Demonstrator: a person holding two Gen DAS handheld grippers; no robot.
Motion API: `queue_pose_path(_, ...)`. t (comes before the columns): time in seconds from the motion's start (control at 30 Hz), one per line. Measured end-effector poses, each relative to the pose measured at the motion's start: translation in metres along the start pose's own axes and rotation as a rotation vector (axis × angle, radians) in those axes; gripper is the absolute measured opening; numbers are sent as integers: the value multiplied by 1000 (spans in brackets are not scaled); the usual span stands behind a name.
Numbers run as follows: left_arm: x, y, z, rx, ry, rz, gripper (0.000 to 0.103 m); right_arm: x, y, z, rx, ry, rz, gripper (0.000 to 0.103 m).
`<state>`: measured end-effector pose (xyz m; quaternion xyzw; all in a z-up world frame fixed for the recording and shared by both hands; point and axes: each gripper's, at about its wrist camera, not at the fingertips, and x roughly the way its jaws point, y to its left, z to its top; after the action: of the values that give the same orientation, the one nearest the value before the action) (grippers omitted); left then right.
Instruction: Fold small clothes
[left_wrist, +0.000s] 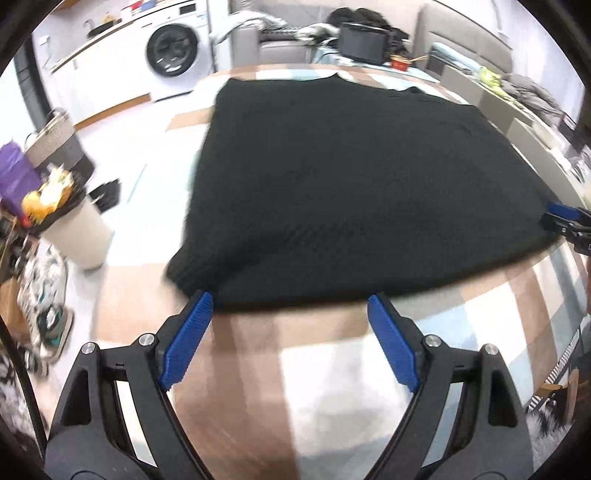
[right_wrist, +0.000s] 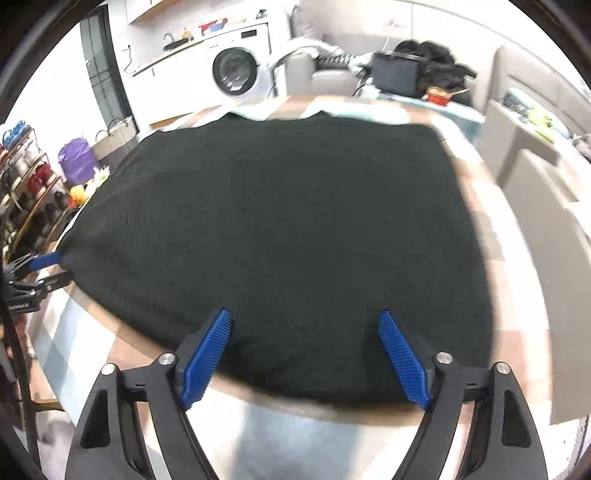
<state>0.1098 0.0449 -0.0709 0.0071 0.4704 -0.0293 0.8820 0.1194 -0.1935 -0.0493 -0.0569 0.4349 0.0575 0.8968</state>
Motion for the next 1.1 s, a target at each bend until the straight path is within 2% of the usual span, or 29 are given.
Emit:
queue_pose_path(0.03,-4,7,-5,-42,10,2,84,-1,1,0,-14,9,-50,83)
queue_pose_path(0.07,-4,12,-5,-70,10,-6,84,-2,2,0,-9,11,-55,83)
queue_pose_path(0.23,-23,46,-25,-299,-28,-77,84,-5,9,14,44,-23,40,83)
queue_pose_path(0.27,-29,53,-31,-315,-41,-78,84,-5,14,17,41,-30,52,83)
queue_pose_path(0.37,-21,58,-19,-362,-78,-80,83,4,25,31,23,-39,79,83)
queue_pose_path(0.47,0,56,8,-381,-99,-73,72,7,31,36,17,-44,85,83)
queue_pose_path(0.53,18,47,27,-361,-113,-24,44,5,33,34,21,-50,83,83)
queue_pose_path(0.6,30,39,42,-335,-116,-8,24,4,34,32,30,-50,73,83)
queue_pose_path(0.63,34,37,47,-341,-118,-9,21,5,33,33,32,-50,71,83)
queue_pose_path(0.7,32,37,53,-337,-137,5,19,4,33,32,30,-49,75,83)
queue_pose_path(0.8,14,50,46,-358,-164,-20,19,2,34,31,21,-58,68,83)
queue_pose_path(0.93,1,63,34,-375,-161,30,19,11,31,35,35,-51,79,83)
queue_pose_path(1.1,-17,61,37,-373,-206,21,18,16,35,40,35,-47,98,83)
